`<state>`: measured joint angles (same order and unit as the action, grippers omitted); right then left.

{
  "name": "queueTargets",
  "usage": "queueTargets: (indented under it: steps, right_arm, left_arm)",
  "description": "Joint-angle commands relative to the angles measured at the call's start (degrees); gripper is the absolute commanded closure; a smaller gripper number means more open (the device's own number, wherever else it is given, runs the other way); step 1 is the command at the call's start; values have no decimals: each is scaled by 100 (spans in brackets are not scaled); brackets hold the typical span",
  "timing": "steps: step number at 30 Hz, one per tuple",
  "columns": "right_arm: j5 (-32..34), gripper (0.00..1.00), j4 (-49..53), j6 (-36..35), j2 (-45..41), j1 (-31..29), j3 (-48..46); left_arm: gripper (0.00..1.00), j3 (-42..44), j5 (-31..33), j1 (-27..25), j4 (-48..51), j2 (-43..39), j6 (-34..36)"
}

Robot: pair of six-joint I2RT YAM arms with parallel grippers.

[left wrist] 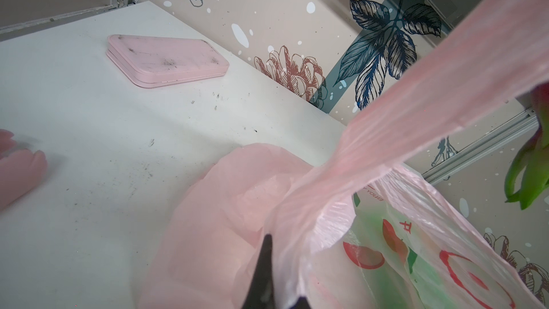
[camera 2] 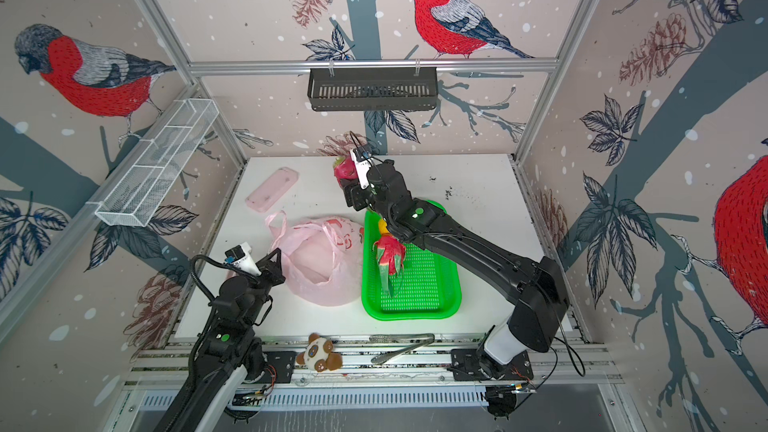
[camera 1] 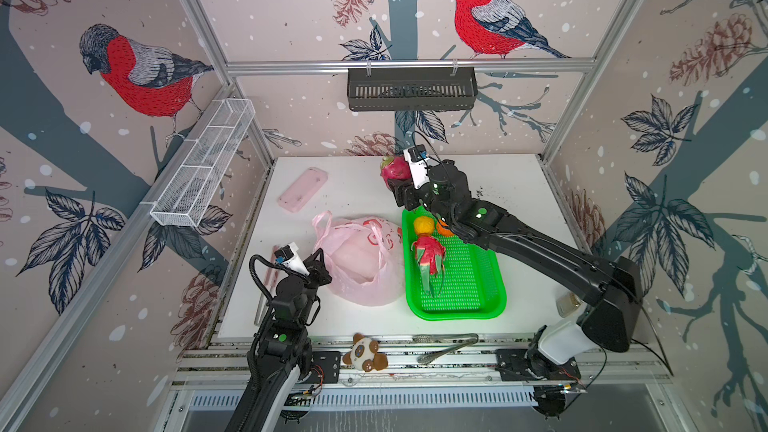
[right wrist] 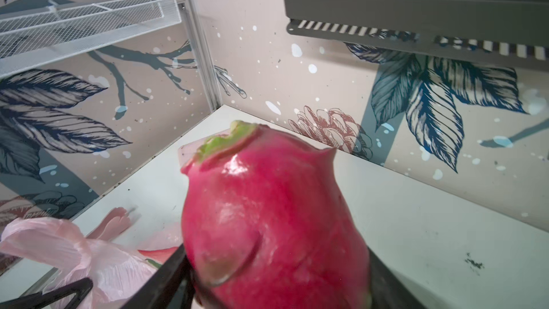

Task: Untie the knot of the plastic bag and take out the fruit
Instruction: 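Carry the dragon fruit over the green basket with the right gripper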

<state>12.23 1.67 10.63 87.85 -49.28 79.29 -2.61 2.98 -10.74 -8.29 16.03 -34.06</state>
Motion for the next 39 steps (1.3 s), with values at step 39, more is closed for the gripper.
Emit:
queueTargets:
  steps: [39]
  right_arm:
    - [943, 63, 1489, 2792, -1880, 903, -2586]
  left_arm:
    - [100, -82, -189, 3, -216, 19, 23]
